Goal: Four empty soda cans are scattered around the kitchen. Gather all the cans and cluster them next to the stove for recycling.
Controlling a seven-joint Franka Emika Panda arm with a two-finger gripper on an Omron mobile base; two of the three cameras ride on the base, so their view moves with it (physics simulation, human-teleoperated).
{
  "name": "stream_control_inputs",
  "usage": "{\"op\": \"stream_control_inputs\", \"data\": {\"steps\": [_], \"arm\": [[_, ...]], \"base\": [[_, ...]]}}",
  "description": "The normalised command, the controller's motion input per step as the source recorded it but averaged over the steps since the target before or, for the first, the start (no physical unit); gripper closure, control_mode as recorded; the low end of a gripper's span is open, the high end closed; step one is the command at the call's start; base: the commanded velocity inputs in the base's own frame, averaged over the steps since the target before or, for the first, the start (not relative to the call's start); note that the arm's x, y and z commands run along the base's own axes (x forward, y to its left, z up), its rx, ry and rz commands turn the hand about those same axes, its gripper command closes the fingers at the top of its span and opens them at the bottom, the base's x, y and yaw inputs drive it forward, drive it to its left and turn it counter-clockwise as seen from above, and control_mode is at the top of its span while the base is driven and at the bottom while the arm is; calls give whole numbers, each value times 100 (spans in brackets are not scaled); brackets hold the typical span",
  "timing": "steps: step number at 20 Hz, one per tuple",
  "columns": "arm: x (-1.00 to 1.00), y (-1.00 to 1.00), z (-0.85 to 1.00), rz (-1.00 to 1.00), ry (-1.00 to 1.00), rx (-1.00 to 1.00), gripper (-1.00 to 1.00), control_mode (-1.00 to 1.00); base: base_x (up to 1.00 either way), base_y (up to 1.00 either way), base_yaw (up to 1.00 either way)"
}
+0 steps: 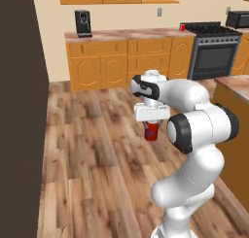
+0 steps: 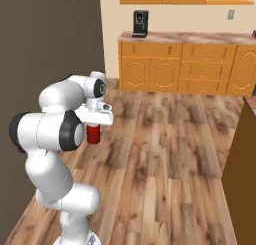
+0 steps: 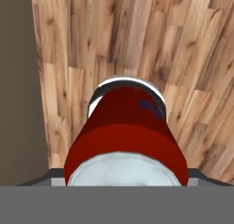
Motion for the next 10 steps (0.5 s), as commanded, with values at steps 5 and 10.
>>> {"op": "stream_control_inputs", "data": {"steps": [5,10], "arm": [[0,0,0,0,0,0,100,100],[0,0,0,0,0,0,100,100]], "base": [[100,21,0],[100,-17,0]]}}
